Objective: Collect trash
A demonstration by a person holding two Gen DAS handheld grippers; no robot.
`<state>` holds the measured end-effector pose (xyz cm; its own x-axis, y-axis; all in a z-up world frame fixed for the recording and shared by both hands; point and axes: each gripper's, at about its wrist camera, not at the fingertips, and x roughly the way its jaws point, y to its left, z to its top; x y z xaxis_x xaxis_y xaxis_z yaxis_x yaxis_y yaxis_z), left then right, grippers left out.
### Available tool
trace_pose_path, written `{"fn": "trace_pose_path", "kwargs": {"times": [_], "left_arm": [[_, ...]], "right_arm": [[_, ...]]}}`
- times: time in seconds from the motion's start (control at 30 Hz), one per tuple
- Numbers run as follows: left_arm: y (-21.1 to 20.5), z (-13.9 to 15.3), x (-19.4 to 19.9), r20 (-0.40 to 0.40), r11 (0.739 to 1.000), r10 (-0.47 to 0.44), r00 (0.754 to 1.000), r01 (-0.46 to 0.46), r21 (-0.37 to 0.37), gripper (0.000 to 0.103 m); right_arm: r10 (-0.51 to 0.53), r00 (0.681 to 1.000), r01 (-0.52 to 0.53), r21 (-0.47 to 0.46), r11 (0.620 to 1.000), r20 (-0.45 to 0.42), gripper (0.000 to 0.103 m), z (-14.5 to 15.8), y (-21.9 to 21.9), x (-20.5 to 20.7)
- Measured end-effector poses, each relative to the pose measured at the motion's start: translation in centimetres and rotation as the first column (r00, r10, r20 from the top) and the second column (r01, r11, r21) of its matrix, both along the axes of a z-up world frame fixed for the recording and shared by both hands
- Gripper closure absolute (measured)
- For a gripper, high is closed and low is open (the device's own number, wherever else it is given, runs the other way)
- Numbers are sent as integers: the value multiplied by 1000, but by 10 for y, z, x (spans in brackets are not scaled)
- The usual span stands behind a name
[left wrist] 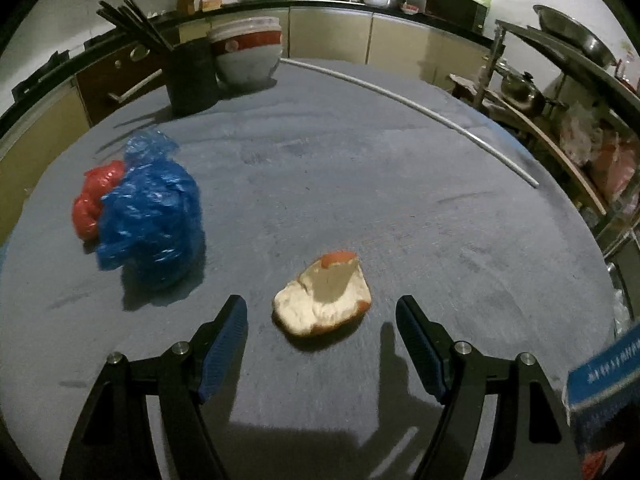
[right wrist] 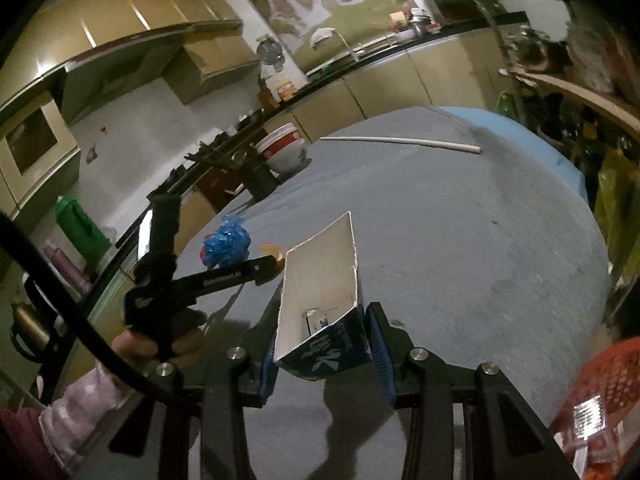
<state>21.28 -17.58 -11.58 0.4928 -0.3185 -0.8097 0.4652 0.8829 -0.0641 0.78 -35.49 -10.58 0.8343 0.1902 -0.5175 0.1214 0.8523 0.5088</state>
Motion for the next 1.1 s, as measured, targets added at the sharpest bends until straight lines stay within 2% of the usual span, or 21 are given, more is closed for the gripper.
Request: {"fn": "trace_pose_path", "kwargs": {"times": [0.1,0.17,0.2,0.23,0.4,0.47,0.67,0.83,1.1], "left_arm": [[0,-7,5,-13,1000,19,1000,-20,-15,26],[-1,-7,4,8,1000,14,1000,-13,-26,35],[-2,-6,2,22,1000,12,1000,-12,-18,46],[-2,-6,2,30,1000,8,1000,-8,-11,53],[0,1,-3,41,999,-16,999,17,-28,67],[3,5,-10,35,999,-19,999,20,-31,69],[14,24,-49,84,1000,-21,996,21,9,71],[35,45,-97,130,1000,-11,991,11,2,72],[56,75,-174,235,998,24,972,-36,45,71]], "right_arm": [[4,1000,-4,6,1000,2,61,-1,-2,-2],[8,1000,-8,8,1000,8,61,0,-4,-4],[8,1000,-8,10,1000,10,61,0,-4,-4],[8,1000,-8,14,1000,14,61,1,-5,-5],[12,1000,-13,15,1000,20,61,2,-3,-7],[13,1000,-14,15,1000,26,61,4,-1,-9],[15,998,-15,-4,1000,55,61,16,6,-24],[24,996,-23,-10,1000,83,61,28,17,-41],[54,991,-49,-45,998,119,61,46,40,-80]]}}
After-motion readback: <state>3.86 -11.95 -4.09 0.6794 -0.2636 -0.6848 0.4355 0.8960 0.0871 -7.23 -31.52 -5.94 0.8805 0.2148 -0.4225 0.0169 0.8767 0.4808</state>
